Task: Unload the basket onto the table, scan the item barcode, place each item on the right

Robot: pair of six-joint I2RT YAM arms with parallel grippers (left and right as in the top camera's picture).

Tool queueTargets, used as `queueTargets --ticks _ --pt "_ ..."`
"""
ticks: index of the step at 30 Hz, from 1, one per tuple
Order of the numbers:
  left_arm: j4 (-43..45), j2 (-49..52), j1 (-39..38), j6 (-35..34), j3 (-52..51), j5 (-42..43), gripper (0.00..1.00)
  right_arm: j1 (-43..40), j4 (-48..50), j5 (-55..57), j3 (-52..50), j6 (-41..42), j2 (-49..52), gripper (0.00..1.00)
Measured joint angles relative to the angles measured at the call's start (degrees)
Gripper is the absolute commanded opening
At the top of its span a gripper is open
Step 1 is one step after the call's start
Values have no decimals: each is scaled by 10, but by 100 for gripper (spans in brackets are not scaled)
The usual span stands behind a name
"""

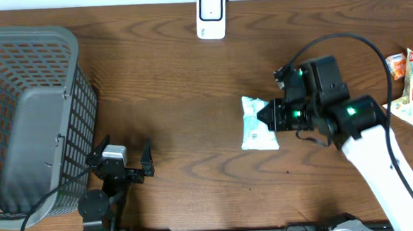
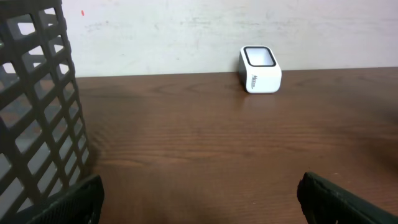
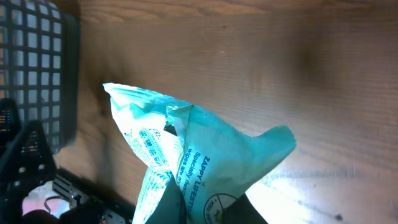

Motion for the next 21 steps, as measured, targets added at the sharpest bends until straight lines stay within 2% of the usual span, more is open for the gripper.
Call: queueTargets --ticks 8,16,21 --pt "0 0 0 0 0 0 98 105 -29 60 0 52 -81 1" --pt "0 0 0 0 0 0 97 180 -39 102 0 108 -84 1" --pt "0 0 0 0 0 0 98 215 -33 178 0 142 -84 1"
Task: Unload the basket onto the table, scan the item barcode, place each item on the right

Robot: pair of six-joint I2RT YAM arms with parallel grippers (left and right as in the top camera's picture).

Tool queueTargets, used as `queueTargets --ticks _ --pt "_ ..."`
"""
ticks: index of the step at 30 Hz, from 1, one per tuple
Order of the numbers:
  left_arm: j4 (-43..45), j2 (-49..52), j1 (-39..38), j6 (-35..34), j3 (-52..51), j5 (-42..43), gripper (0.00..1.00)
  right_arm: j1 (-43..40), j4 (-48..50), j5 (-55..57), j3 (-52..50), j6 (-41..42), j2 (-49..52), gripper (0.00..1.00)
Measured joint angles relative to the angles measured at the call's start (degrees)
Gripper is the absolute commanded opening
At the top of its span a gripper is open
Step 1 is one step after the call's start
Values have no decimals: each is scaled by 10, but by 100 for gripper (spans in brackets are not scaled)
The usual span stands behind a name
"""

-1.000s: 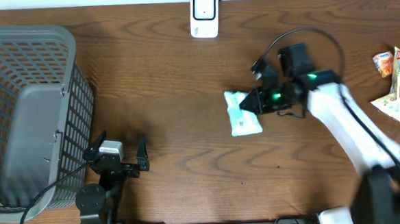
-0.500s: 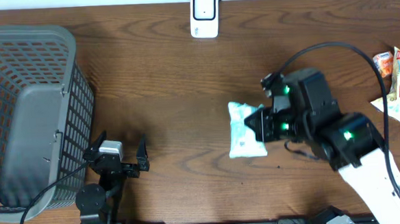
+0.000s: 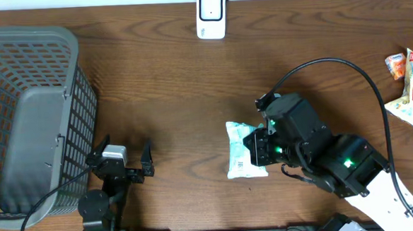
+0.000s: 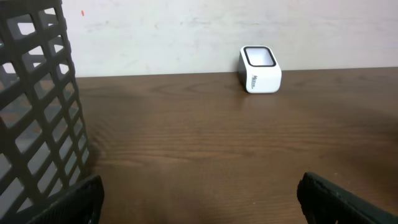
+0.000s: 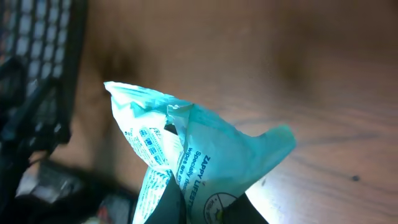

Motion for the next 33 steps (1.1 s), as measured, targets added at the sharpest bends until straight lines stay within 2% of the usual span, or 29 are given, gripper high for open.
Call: queueTargets --ticks 3,6,10,15,19,24,27,33 --pt "0 0 0 0 0 0 98 20 38 74 0 8 1 1" --pt "0 0 0 0 0 0 98 33 121 159 -2 -6 10 1" --pt "0 0 0 0 0 0 98 36 221 226 -4 -77 50 1" --pt "0 0 0 0 0 0 98 36 309 250 -10 -213 123 1" --pt "0 0 0 0 0 0 98 31 468 276 -14 -343 180 1" --pt "0 0 0 0 0 0 98 -7 715 302 -13 -495 273 1" --pt "0 0 0 0 0 0 98 -42 838 303 -11 -551 340 1" --pt "0 0 0 0 0 0 98 -104 985 252 19 -621 470 1"
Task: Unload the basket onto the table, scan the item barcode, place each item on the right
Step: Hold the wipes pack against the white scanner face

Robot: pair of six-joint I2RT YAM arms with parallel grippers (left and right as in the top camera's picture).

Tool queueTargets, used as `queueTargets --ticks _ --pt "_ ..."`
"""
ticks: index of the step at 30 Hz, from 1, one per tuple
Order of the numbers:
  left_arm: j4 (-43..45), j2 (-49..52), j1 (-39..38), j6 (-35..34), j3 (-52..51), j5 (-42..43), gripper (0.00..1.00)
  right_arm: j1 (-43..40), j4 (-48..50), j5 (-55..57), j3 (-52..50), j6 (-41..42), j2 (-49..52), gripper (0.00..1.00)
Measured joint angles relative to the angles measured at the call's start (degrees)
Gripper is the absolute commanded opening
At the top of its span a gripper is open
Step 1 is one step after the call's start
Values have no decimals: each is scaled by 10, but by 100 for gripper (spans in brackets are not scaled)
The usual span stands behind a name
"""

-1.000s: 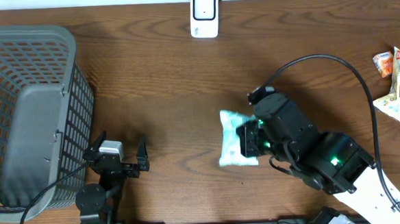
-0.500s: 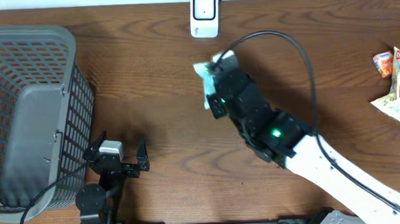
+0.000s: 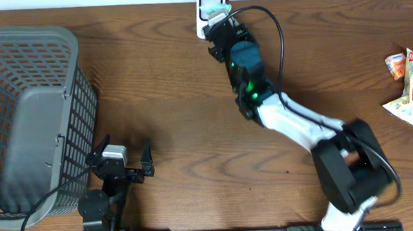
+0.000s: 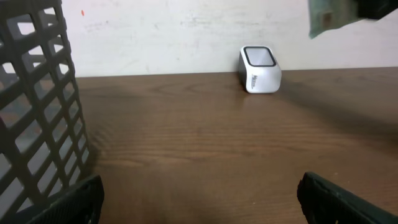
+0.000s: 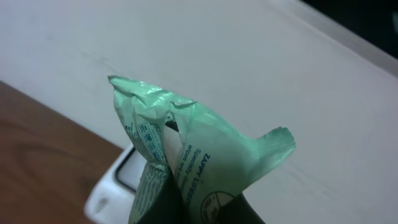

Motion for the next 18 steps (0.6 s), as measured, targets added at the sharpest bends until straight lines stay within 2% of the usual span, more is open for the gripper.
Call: queueTargets --ticks 11,18 --pt "0 0 0 0 0 0 98 -48 16 -66 280 -42 230 1" --pt "0 0 0 0 0 0 98 -47 18 -76 398 -109 347 1"
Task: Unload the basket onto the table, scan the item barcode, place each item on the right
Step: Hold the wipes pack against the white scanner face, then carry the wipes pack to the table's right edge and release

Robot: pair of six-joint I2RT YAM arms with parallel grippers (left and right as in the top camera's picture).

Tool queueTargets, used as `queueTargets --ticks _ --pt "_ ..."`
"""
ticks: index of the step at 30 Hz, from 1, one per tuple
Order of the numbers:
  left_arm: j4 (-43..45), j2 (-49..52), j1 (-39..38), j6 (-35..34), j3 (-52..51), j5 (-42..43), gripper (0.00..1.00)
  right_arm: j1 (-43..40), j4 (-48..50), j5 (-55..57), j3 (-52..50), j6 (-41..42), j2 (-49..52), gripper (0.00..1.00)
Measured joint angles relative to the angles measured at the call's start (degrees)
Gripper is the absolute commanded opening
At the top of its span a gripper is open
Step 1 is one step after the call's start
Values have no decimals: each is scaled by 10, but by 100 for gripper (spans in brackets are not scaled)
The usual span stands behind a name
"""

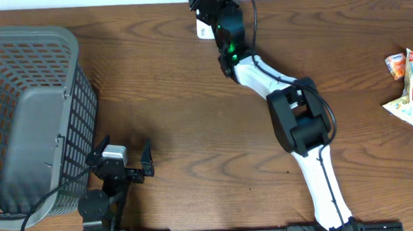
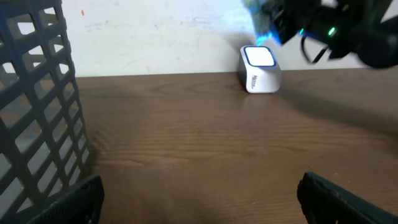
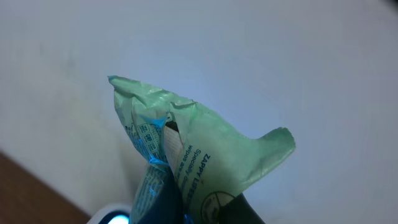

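Note:
A green-teal wipes pack [image 3: 199,149] fills the right wrist view, with my right gripper [image 3: 186,208] shut on its lower end. Below it the white barcode scanner [image 3: 112,218] glows blue. In the left wrist view the pack [image 2: 260,18] is blurred and lit blue, just above the scanner [image 2: 260,68] at the wall. In the overhead view the right gripper [image 1: 211,3] reaches over the scanner [image 1: 203,32] at the table's far edge. My left gripper [image 1: 127,164] rests open at the near left, with nothing between its fingers [image 2: 333,199].
A grey mesh basket [image 1: 29,118] stands at the left, close to the left gripper. Two snack packets [image 1: 410,83] lie at the right edge. The right arm [image 1: 283,97] stretches across the middle of the brown wooden table [image 1: 156,97].
The right gripper has moved the pack a little left, to just above the scanner. The scanner's window and the pack are now lit blue. The left arm has not moved.
The right gripper held the wipes pack low over the table's middle right, then slightly nearer and further left. It then held the pack high beside the scanner at the far edge. Now the pack is over the glowing scanner.

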Motion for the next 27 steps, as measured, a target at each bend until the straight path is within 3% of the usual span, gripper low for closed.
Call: queueTargets --ticks 14,24,27 --pt "0 0 0 0 0 0 98 9 11 82 32 -35 29 1" --pt "0 0 0 0 0 0 98 -43 -65 315 33 -135 -37 1" --pt "0 0 0 0 0 0 98 -91 -165 370 41 -161 -56 1"
